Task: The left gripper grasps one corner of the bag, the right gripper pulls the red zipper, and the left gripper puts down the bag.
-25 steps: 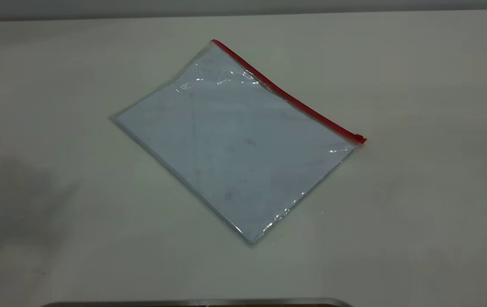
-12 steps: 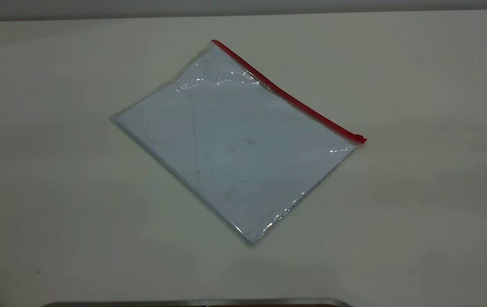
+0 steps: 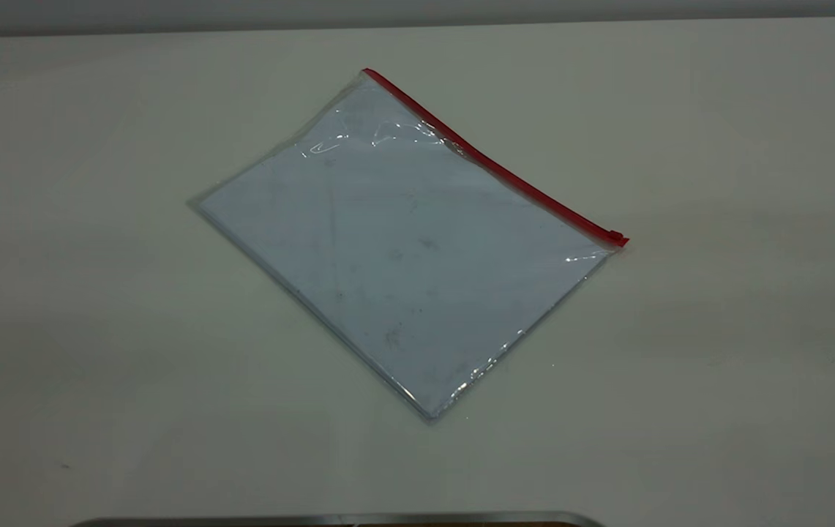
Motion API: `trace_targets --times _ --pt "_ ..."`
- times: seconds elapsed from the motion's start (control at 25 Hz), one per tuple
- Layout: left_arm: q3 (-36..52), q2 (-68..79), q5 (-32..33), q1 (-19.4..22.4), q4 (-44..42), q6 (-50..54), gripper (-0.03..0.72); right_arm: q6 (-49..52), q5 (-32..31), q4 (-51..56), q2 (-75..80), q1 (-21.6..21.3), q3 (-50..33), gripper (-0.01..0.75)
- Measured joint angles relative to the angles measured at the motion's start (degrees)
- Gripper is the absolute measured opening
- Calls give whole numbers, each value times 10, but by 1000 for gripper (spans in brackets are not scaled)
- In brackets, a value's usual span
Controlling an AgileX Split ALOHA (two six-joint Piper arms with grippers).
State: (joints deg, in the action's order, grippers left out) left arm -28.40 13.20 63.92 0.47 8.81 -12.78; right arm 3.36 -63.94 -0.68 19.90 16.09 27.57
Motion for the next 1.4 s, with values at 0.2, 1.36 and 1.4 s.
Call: trace_targets --times 0.2,1.36,1.4 --pt "4 -61 6 0 -15 20 478 0 0 3 -23 -18 0 367" --pt "3 -143 18 10 -13 24 478 -1 -5 7 -208 -156 0 363" --pt "3 -143 18 10 -13 24 478 -1 -5 7 -208 -156 0 363"
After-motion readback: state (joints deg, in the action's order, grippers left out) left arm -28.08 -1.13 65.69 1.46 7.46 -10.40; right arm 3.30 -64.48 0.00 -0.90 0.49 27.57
